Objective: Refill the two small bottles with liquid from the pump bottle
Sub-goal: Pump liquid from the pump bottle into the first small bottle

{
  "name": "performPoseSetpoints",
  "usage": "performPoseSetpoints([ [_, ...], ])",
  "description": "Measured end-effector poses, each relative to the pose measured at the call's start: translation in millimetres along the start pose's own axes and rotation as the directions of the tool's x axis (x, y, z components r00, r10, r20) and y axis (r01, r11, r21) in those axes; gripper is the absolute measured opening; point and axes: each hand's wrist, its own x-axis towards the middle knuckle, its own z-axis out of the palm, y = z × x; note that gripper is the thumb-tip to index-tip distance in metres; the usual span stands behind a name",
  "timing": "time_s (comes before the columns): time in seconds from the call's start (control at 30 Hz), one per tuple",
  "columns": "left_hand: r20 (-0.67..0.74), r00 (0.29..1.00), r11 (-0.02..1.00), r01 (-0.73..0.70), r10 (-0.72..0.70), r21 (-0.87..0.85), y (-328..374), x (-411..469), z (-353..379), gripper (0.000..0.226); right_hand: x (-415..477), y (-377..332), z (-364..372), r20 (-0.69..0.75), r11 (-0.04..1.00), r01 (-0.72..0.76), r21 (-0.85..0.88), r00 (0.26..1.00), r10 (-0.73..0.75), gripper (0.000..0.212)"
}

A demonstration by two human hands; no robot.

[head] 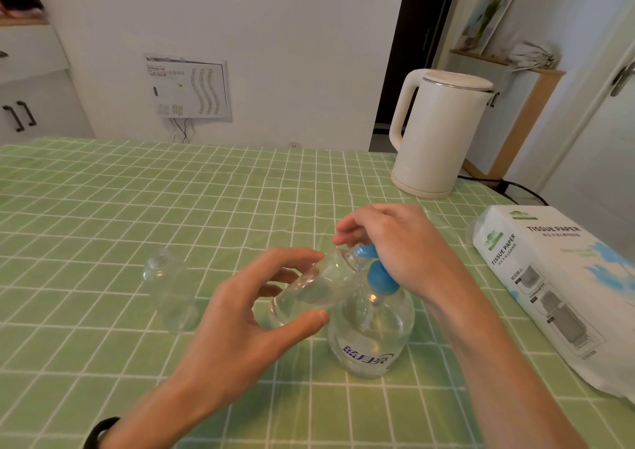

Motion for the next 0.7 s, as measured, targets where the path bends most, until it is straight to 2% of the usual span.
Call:
performPoseSetpoints([
  [0.1, 0.002, 1.0, 1.0, 0.001, -0.001, -0.003, 0.0, 0.4, -0.2, 0.049, 1.0, -0.3, -0.7, 0.006, 1.0, 0.013, -0.005, 1.0, -0.013, 0.033],
  [0.2, 0.006, 1.0, 1.0, 0.003, -0.003, -0.009, -1.4, 1.6, 0.1, 0.049, 2.3, -0.8, -1.3, 0.066, 0.999, -0.024, 0.03, 0.998, 0.022, 0.033],
  [0.37, 0.009, 1.0, 1.0, 0.016, -0.016, 0.006, -2.0, 0.4, 0.1, 0.049, 1.8, 1.6, -0.7, 0.135, 0.997, -0.082, -0.006, 0.987, 0.082, 0.028],
  [0.63, 0.0, 1.0, 1.0, 0.018, -0.018, -0.002, -1.6, -1.4, 1.0, 0.05, 0.0, -0.3, -0.2, -0.016, 1.0, 0.028, 0.014, 1.0, -0.027, 0.033],
  [0.7, 0.002, 1.0, 1.0, 0.018, -0.018, -0.005, -1.3, -1.2, 1.3, 0.05, -0.2, -0.9, -0.4, -0.006, 0.998, 0.046, 0.038, 0.999, -0.046, 0.031],
])
